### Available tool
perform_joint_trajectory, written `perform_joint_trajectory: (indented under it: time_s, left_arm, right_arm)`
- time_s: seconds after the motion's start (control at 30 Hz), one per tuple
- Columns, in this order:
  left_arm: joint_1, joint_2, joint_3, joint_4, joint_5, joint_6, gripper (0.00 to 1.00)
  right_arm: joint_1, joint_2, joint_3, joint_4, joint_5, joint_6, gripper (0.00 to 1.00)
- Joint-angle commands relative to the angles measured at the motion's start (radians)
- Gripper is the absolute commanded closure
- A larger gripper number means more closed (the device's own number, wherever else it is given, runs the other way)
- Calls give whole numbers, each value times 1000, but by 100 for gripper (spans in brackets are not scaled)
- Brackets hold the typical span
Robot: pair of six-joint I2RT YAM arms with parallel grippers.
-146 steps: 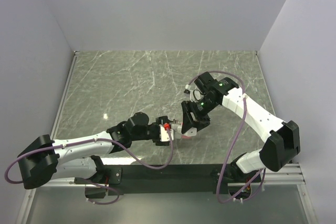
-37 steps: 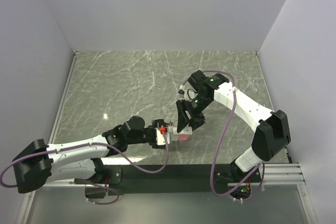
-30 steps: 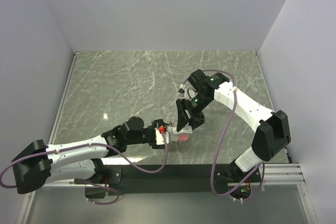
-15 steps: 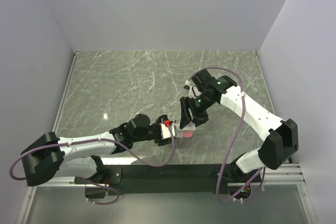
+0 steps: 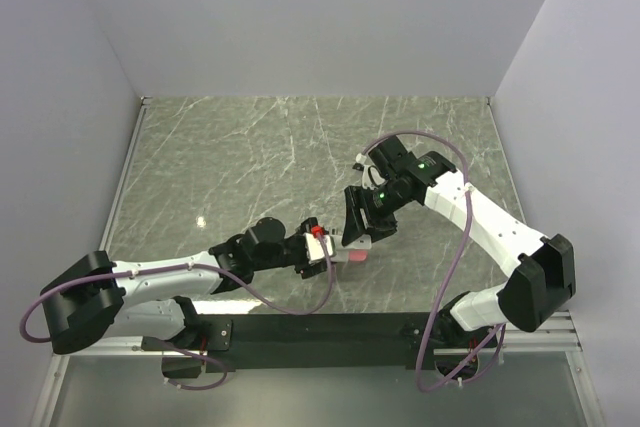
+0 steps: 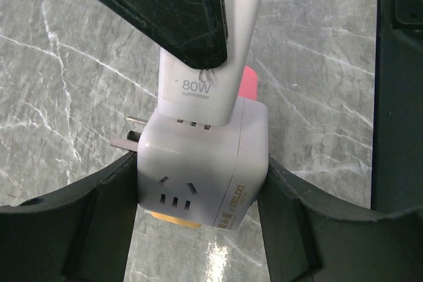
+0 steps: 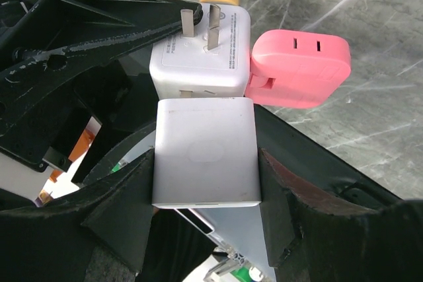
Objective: Insert the plug
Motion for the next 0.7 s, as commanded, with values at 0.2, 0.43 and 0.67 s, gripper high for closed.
perform_joint_trajectory:
  time_s: [0.2, 0.43, 0.67]
  left_arm:
    - [3, -56, 15, 376, 101, -55, 99]
    - [12, -32, 14, 419, 140, -69, 99]
    - [14, -7, 21, 445, 161, -69, 99]
  right_arm:
    - [-4, -1, -45, 113, 110, 13, 100]
    - [-2, 32, -23, 102, 137, 2, 100]
    - [6, 82, -3, 97, 157, -7, 100]
